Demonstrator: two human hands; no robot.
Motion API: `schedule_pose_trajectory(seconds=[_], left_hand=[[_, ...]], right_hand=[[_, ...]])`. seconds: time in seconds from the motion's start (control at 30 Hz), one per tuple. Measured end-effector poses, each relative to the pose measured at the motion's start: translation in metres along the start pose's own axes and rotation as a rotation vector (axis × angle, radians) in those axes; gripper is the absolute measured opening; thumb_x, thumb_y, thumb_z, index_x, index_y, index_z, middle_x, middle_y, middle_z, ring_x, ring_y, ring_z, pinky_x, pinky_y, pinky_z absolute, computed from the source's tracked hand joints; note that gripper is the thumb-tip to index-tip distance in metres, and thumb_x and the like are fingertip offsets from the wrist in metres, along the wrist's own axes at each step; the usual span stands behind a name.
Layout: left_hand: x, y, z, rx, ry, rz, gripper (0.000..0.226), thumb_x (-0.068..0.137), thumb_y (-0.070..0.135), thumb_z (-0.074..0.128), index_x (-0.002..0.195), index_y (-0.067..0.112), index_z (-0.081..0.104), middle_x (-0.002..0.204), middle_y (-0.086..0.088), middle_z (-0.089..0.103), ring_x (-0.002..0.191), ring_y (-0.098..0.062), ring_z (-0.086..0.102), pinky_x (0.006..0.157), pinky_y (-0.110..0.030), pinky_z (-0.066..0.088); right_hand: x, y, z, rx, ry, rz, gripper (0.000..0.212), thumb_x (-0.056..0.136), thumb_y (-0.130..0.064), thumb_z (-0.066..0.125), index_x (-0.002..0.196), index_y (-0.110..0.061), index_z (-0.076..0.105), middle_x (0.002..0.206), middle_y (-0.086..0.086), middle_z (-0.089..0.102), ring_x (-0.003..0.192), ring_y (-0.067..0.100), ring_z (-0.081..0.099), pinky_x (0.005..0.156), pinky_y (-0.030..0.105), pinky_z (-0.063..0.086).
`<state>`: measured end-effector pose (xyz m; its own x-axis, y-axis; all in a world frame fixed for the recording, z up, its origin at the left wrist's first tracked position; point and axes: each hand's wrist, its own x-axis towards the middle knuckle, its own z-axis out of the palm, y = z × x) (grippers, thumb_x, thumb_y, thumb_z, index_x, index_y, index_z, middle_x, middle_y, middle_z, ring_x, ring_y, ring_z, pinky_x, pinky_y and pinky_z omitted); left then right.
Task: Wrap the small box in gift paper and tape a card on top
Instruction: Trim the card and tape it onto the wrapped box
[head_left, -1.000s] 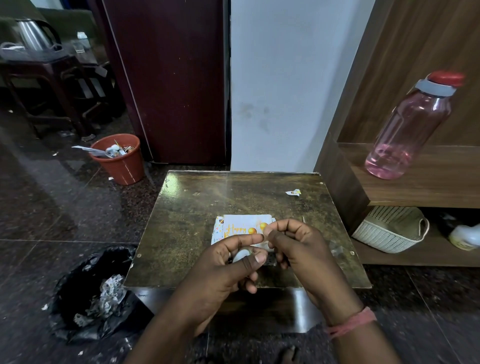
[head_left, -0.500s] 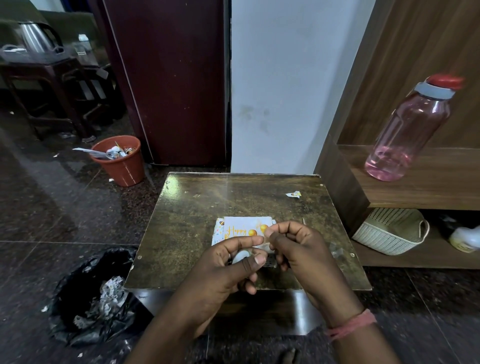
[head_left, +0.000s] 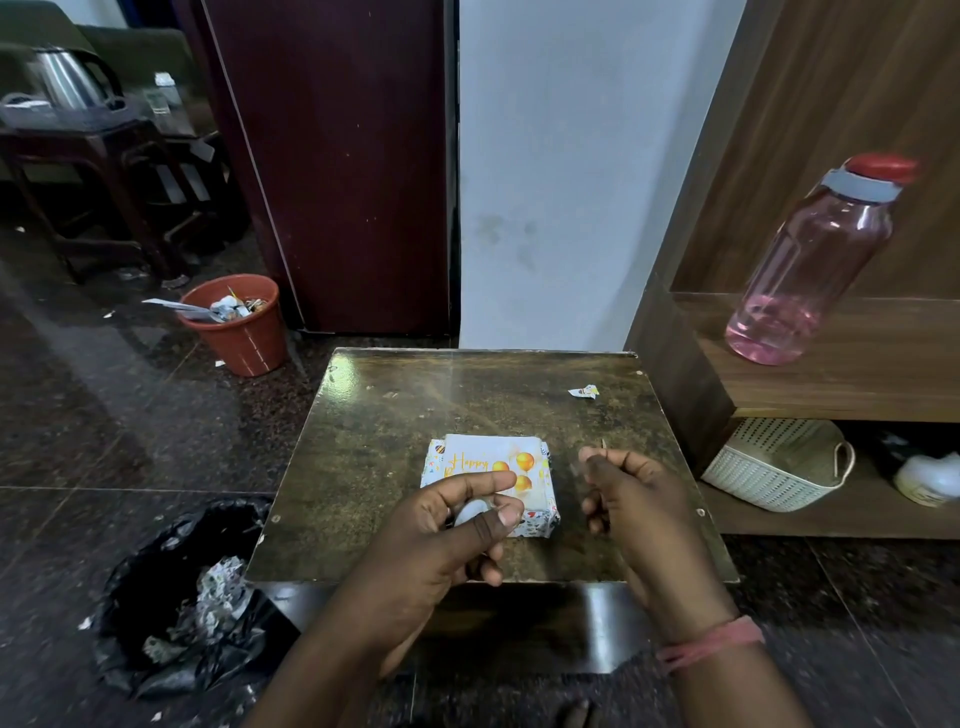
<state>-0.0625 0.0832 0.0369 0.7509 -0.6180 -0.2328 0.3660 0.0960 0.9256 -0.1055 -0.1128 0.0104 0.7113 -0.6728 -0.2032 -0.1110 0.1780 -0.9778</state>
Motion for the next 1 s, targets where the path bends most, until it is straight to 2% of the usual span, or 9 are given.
schedule_pose_trajectory(seconds=[0.1,0.2,0.4,0.57,0.63,0.73,0.9,0.93,1.0], left_hand=[[0.001,-0.002,-0.001,-0.009,0.007,0.003,0.039,0.084,0.012,0.076,0.123,0.011,0.073,0.115,-0.026,0.070,0.067,-0.012,0.055,0.057,-0.025,0.051],[0.002,-0.003,-0.002,-0.015,0.005,0.005,0.037,0.085,0.011,0.076,0.122,0.011,0.074,0.108,-0.015,0.071,0.067,-0.012,0.055,0.056,-0.025,0.050],[0.003,0.000,-0.002,-0.052,0.063,0.060,0.036,0.076,0.019,0.079,0.112,0.015,0.079,0.100,-0.013,0.069,0.064,-0.011,0.054,0.051,-0.023,0.047],[0.006,0.004,-0.013,-0.156,0.218,0.132,0.039,0.071,0.017,0.085,0.110,0.013,0.079,0.101,-0.001,0.073,0.060,-0.008,0.047,0.048,-0.019,0.038],[0.008,0.005,-0.018,-0.214,0.303,0.166,0.035,0.076,0.020,0.075,0.110,0.010,0.076,0.095,0.004,0.073,0.059,-0.007,0.045,0.049,-0.020,0.036],[0.011,0.005,-0.027,-0.229,0.462,0.191,0.016,0.094,0.009,0.062,0.106,0.010,0.072,0.083,0.009,0.071,0.057,-0.007,0.043,0.054,-0.024,0.030],[0.013,-0.002,-0.036,0.021,0.548,0.117,0.006,0.092,0.016,0.073,0.098,0.017,0.072,0.058,0.008,0.050,0.048,-0.007,0.033,0.053,-0.023,0.029],[0.013,-0.003,-0.037,0.092,0.540,0.135,0.008,0.090,0.018,0.076,0.097,0.017,0.073,0.058,0.010,0.054,0.052,-0.008,0.038,0.060,-0.026,0.034],[0.011,-0.004,-0.033,0.284,0.530,0.178,0.010,0.086,0.023,0.082,0.094,0.025,0.077,0.082,0.012,0.072,0.076,-0.010,0.058,0.078,-0.029,0.040]], right_hand=[[0.002,-0.001,-0.001,0.061,-0.009,0.024,0.013,0.098,-0.015,0.065,0.087,-0.008,0.067,0.074,0.006,0.063,0.050,0.011,0.052,0.041,0.024,0.037],[0.001,-0.003,0.000,0.086,-0.040,0.048,0.017,0.099,-0.019,0.064,0.085,-0.009,0.066,0.076,0.005,0.063,0.052,0.012,0.053,0.043,0.024,0.038],[-0.002,-0.011,-0.001,0.151,-0.123,0.074,0.021,0.100,-0.020,0.062,0.082,-0.009,0.065,0.076,0.007,0.067,0.055,0.014,0.054,0.045,0.024,0.037],[-0.002,-0.010,-0.003,0.128,-0.122,0.069,0.021,0.099,-0.022,0.063,0.081,-0.012,0.066,0.078,0.006,0.067,0.056,0.013,0.052,0.047,0.024,0.035],[-0.002,-0.010,-0.003,0.129,-0.133,0.070,0.020,0.099,-0.023,0.063,0.082,-0.012,0.066,0.079,0.004,0.067,0.057,0.012,0.051,0.048,0.025,0.035],[-0.002,-0.011,-0.002,0.156,-0.144,0.067,0.017,0.096,-0.026,0.065,0.085,-0.013,0.064,0.079,0.003,0.065,0.058,0.010,0.051,0.049,0.024,0.035],[-0.008,-0.018,0.000,0.240,-0.228,0.058,0.032,0.077,-0.038,0.073,0.089,-0.010,0.065,0.085,0.004,0.064,0.064,0.008,0.052,0.059,0.027,0.035],[-0.010,-0.019,0.000,0.230,-0.246,0.046,0.031,0.076,-0.038,0.077,0.088,-0.011,0.068,0.087,0.006,0.063,0.066,0.008,0.052,0.060,0.027,0.035],[-0.013,-0.020,0.002,0.194,-0.282,0.016,0.023,0.077,-0.035,0.083,0.085,-0.015,0.074,0.089,0.009,0.062,0.068,0.008,0.052,0.062,0.027,0.036]])
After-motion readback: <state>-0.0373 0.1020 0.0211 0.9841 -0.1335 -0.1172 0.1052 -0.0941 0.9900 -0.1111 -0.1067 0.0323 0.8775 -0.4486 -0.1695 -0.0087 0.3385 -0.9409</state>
